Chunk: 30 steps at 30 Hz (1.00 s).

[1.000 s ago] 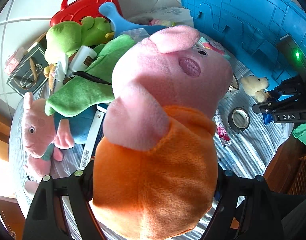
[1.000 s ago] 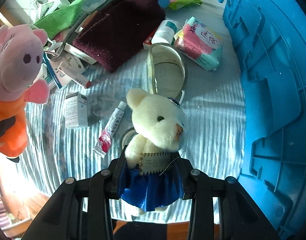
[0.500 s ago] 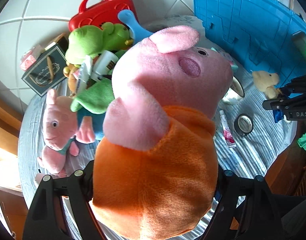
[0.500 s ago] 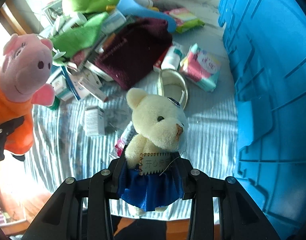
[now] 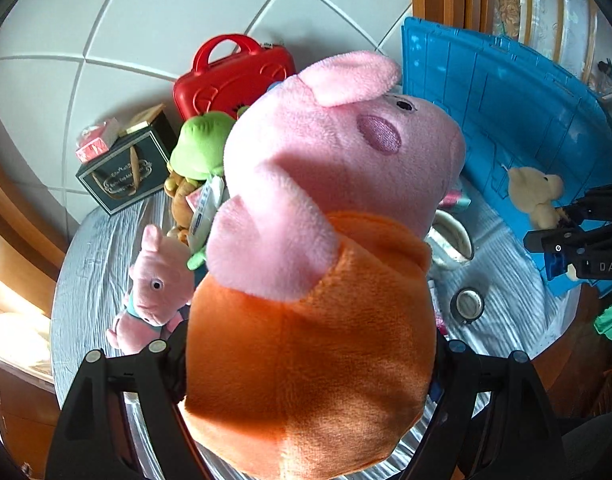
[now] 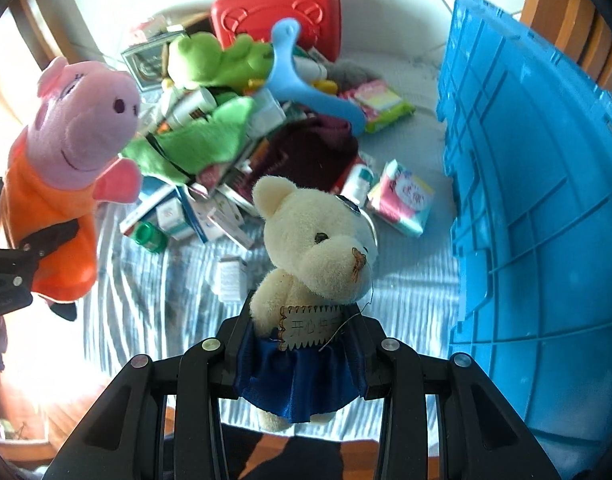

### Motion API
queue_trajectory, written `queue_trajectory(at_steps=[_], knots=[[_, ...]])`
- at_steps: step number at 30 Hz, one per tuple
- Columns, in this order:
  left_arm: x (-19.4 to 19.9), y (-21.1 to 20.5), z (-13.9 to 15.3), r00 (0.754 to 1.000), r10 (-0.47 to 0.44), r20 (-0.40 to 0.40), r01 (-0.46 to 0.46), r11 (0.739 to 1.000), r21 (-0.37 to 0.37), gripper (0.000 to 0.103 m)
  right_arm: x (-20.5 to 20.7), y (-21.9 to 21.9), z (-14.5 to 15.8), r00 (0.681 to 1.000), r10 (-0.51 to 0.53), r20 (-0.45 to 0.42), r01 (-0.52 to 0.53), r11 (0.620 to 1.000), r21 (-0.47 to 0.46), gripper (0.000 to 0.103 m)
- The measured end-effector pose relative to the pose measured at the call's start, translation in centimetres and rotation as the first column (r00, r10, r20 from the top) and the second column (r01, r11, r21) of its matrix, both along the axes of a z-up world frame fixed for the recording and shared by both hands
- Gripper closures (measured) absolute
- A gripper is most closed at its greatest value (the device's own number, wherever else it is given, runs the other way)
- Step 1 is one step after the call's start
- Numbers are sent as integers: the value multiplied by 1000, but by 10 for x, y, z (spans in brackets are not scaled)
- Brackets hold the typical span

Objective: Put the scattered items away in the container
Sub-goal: 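Lift the pig plush and teddy bear from the table toward the crate, then carry the pig plush with left gripper while right carries the teddy bear over the crate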

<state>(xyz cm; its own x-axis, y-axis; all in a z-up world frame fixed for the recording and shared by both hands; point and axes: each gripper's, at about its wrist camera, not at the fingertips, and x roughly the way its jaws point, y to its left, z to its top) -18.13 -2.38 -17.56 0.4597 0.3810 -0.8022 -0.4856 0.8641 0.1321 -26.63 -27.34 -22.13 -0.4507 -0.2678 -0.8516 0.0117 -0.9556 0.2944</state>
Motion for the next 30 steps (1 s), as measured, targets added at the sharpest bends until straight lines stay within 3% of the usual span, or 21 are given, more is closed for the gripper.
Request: queue_trajectory(at_steps=[17, 24, 30], knots=[[12, -14, 78, 996, 5, 94, -14, 995, 98, 20, 10, 17, 67, 983, 17, -184, -26, 999, -45, 66], [28, -30, 106, 991, 0, 130, -19, 989, 148, 20, 18, 41, 91, 967, 19, -253, -36, 997, -64, 66], [55, -52, 129, 983, -14, 182, -13, 989, 144, 20, 28, 71, 110, 950, 21, -312, -45, 997, -67, 66]])
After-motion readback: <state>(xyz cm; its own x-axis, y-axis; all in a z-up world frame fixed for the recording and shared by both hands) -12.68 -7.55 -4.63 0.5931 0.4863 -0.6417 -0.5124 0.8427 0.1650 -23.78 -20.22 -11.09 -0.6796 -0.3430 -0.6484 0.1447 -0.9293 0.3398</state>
